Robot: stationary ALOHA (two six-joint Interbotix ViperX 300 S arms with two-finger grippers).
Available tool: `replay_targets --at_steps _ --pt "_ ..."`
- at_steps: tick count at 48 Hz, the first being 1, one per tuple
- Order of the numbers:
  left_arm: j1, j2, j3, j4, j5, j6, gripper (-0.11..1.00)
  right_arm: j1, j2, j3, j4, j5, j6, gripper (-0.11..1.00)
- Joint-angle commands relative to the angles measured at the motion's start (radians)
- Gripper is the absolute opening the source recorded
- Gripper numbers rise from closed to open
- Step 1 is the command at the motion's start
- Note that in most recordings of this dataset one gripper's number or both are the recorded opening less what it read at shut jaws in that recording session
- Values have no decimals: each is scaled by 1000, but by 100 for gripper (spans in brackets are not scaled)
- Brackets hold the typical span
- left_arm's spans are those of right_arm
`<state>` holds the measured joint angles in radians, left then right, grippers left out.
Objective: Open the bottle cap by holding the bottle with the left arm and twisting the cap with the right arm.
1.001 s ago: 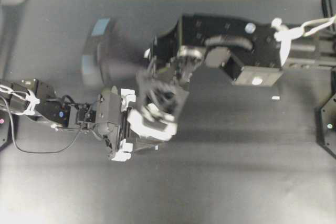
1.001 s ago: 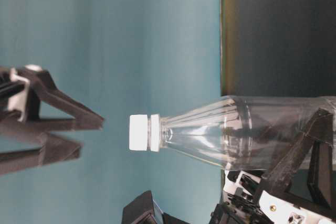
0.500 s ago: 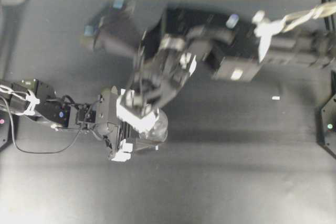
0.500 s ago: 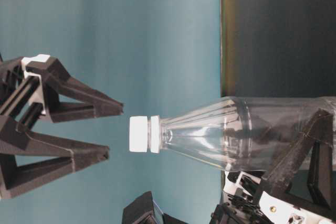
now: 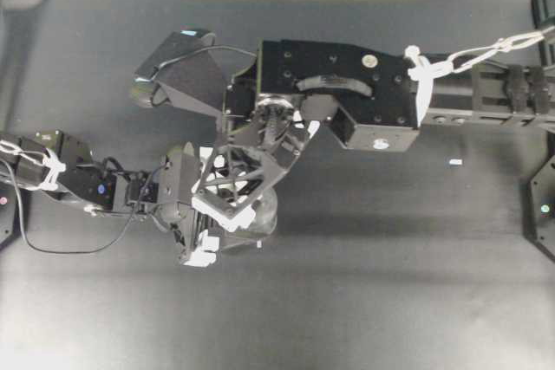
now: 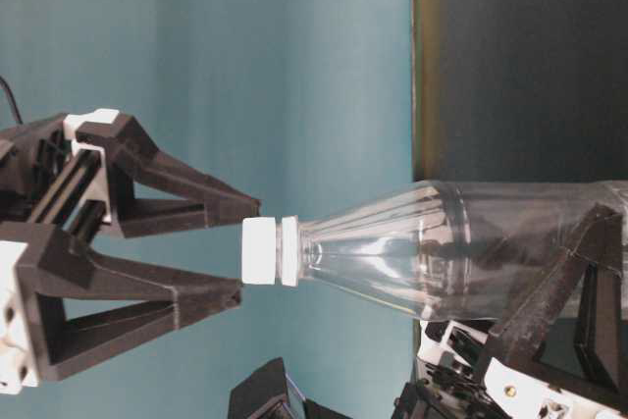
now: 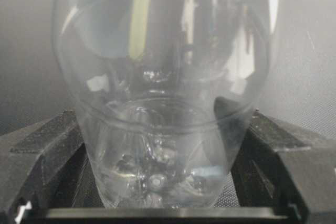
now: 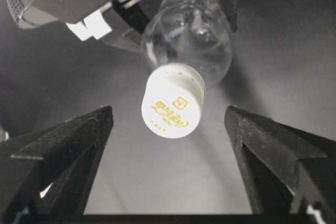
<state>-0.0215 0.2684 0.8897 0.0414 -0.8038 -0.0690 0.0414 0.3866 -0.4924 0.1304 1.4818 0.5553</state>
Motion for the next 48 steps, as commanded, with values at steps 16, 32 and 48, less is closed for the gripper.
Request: replay_targets --at_steps 16,32,48 --pt "6 -3 -8 3 14 0 82 0 2 12 0 -2 -23 35" --pt "6 -3 -14 3 15 0 82 -3 2 9 0 11 -189 35" --pt "6 -2 -15 3 17 0 82 -9 5 0 -2 8 -563 35"
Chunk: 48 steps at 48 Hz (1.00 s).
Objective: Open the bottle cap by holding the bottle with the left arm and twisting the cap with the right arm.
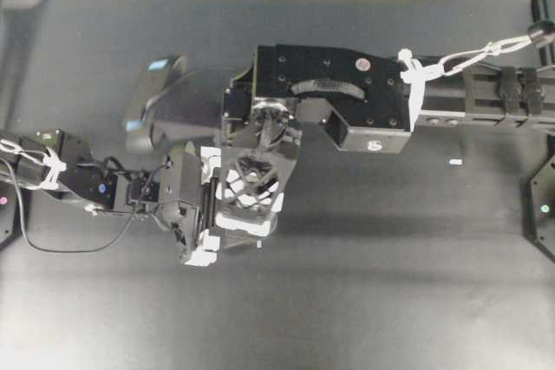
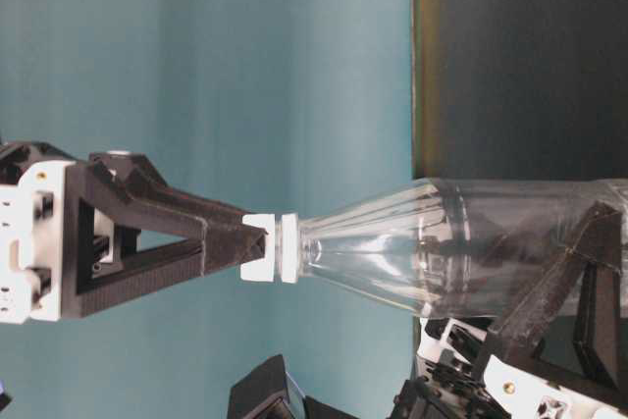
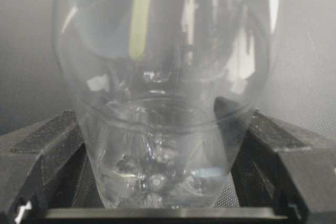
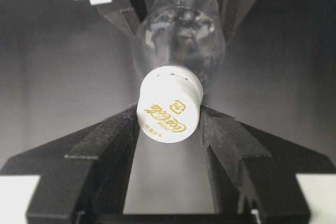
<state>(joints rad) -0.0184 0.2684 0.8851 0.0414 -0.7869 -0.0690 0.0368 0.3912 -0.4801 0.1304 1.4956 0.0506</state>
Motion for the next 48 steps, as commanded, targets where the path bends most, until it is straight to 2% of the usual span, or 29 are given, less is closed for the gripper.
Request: replay_targets --at_steps 1,10,25,29,48 --pt "3 -2 -11 3 -2 0 82 -3 0 -14 -2 -6 -86 35" --pt "6 -2 -12 3 -2 0 82 -2 3 -15 -2 -14 -239 35" --pt "9 -2 -15 3 3 0 82 6 -3 5 -3 -37 -595 35" --pt "8 -2 -15 3 11 0 82 6 -8 15 -3 -38 -627 35" --pt "9 -2 -15 3 18 0 82 6 -29 64 -11 -41 -627 35"
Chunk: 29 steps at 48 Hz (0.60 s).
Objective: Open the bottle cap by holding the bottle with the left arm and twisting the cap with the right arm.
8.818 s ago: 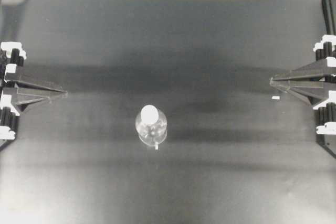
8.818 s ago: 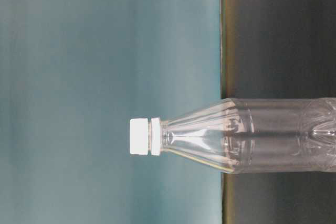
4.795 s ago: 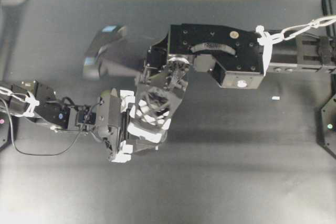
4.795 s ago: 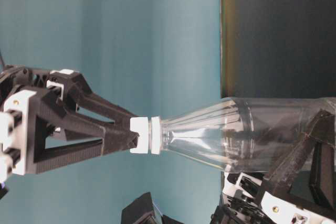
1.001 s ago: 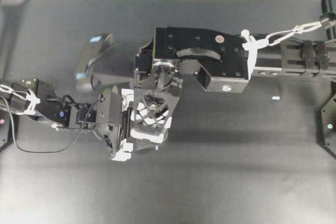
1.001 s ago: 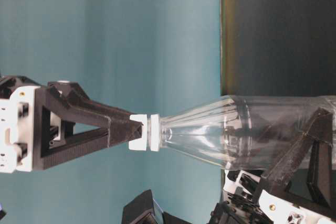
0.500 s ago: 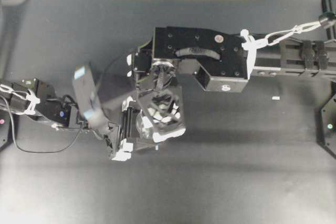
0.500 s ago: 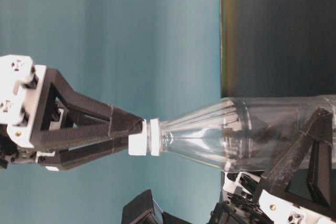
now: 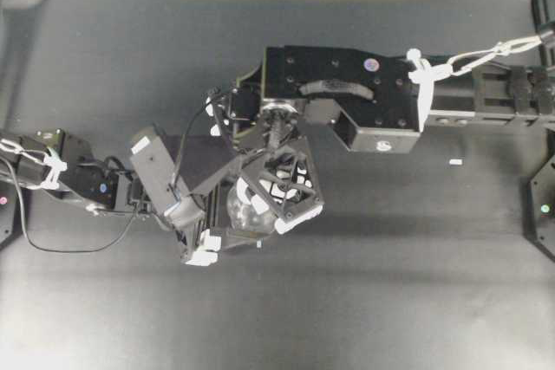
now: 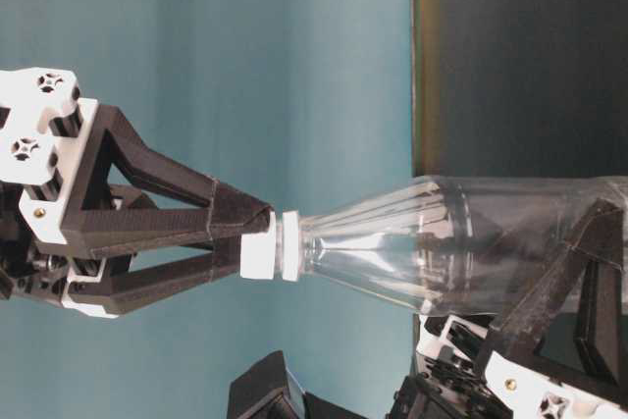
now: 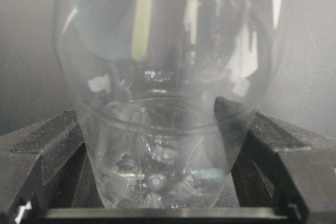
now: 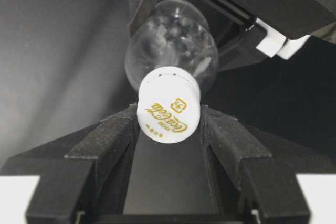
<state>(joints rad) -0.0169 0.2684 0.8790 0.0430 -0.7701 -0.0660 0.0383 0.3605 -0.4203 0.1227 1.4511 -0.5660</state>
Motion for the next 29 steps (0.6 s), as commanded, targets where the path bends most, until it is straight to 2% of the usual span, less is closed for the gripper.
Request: replay_targets --at_steps 1,29 --pt "6 -2 -9 2 2 -3 82 5 3 5 -3 3 -11 35" --pt "6 -2 -9 2 2 -3 82 3 -14 38 -9 -34 5 35"
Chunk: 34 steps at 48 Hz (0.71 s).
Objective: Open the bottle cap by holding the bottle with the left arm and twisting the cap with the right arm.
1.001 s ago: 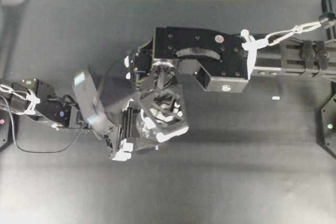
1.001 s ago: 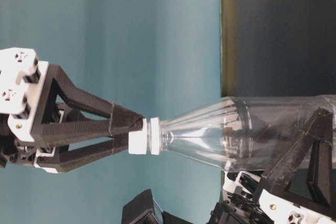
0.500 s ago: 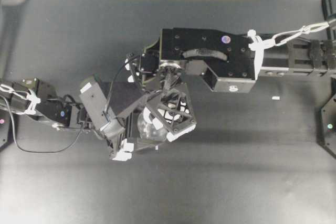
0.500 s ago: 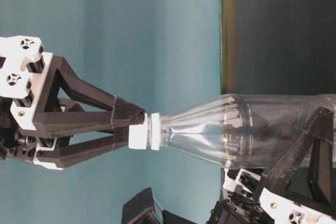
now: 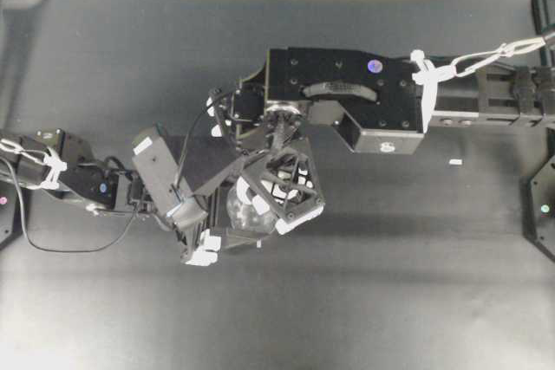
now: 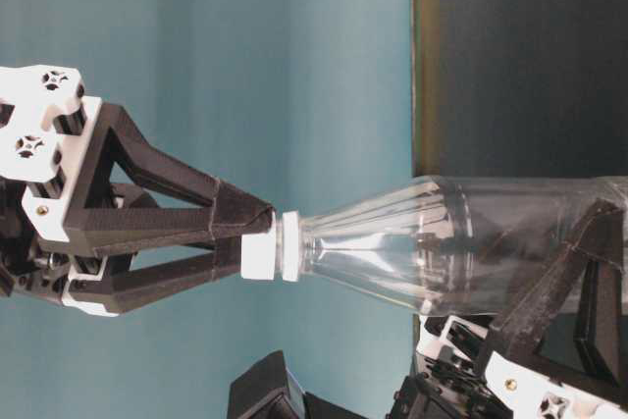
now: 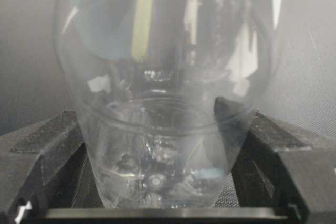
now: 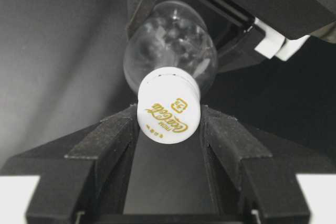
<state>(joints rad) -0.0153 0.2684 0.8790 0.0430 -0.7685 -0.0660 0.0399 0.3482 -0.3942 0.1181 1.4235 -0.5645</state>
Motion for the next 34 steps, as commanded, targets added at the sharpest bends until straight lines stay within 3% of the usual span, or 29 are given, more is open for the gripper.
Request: replay_targets --at_steps 1,7,13,16,34 --pt "5 -2 -9 2 0 -5 82 2 -3 17 -5 -8 5 36" --pt "6 -2 -9 2 2 -3 82 2 -18 32 -5 -46 26 38" --pt "3 -2 -11 2 2 -3 82 5 -38 38 -5 -63 60 72" --pt "3 -2 -11 2 2 -3 82 3 -51 40 -5 -63 80 82" --pt "3 -2 -9 2 12 -3 82 3 -202 89 -5 -63 235 81"
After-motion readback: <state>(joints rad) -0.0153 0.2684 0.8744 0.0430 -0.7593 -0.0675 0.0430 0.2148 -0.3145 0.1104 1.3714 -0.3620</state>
